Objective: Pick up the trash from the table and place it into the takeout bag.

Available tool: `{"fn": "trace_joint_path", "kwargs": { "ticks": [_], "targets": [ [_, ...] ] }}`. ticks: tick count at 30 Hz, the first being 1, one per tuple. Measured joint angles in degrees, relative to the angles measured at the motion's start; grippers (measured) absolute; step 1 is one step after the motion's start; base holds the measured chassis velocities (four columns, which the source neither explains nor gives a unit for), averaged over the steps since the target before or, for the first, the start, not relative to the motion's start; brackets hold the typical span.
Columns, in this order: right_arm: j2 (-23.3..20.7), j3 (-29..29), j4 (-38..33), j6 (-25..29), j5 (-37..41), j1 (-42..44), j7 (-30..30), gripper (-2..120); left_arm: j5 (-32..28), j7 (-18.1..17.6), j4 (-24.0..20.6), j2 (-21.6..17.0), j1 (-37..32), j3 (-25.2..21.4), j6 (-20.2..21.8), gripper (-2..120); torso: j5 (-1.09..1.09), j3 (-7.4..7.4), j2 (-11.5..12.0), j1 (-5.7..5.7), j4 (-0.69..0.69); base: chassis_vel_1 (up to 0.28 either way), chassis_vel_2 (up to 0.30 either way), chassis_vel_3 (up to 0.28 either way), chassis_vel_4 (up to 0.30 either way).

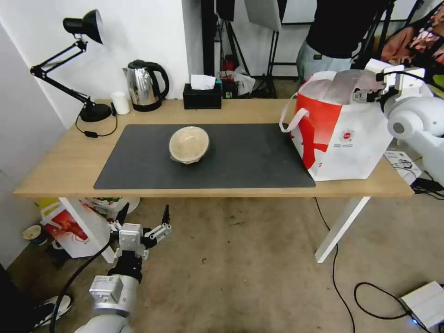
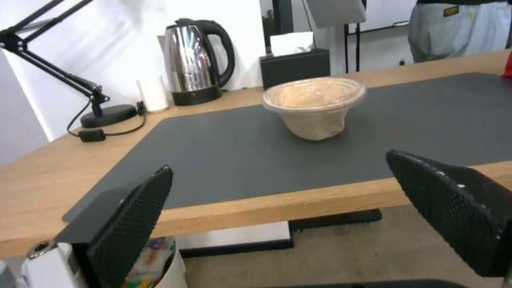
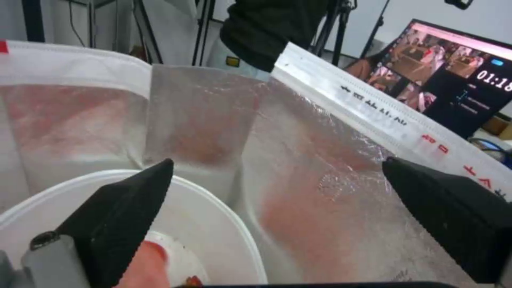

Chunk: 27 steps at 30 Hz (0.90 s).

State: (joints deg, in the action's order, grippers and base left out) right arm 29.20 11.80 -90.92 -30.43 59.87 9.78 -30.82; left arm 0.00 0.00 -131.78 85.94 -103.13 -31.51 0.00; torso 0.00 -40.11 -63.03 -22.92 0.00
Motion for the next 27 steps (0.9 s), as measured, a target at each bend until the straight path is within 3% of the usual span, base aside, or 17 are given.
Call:
{"fn": "trace_joint_path", "kwargs": {
  "ticks": [9,11,16,19,27],
  "targets": [
    [-0.41,-0.91,-1.55,2.48,0.55,0.3,0.31,100,0.0,0.0,0.0,0.0,0.0,0.0,0.0,100,0.0,0.0,0.0,0.0,0.0,0.0,0.0,0.0,0.0],
    [-0.25,-1.96,-2.29,9.17,0.93,0.7,1.81,100,0.0,0.0,0.0,0.0,0.0,0.0,0.0,100,0.0,0.0,0.0,0.0,-0.01,0.0,0.0,0.0,0.0],
    [0.97,-3.58,-2.79,16.63,-0.42,1.37,4.12,100,0.0,0.0,0.0,0.0,0.0,0.0,0.0,100,0.0,0.0,0.0,0.0,-0.01,0.0,0.0,0.0,0.0],
    [4.24,-6.42,-5.7,28.75,-2.17,2.9,5.81,100,0.0,0.0,0.0,0.0,0.0,0.0,0.0,100,-0.01,0.0,0.0,0.0,0.02,0.0,0.0,0.0,0.0],
    [7.34,-7.81,-14.14,39.34,-4.9,5.74,4.53,100,0.0,0.0,0.0,0.0,0.0,0.0,0.0,100,-0.01,0.0,0.0,0.0,0.0,0.0,0.0,0.0,0.0]
  ]
}}
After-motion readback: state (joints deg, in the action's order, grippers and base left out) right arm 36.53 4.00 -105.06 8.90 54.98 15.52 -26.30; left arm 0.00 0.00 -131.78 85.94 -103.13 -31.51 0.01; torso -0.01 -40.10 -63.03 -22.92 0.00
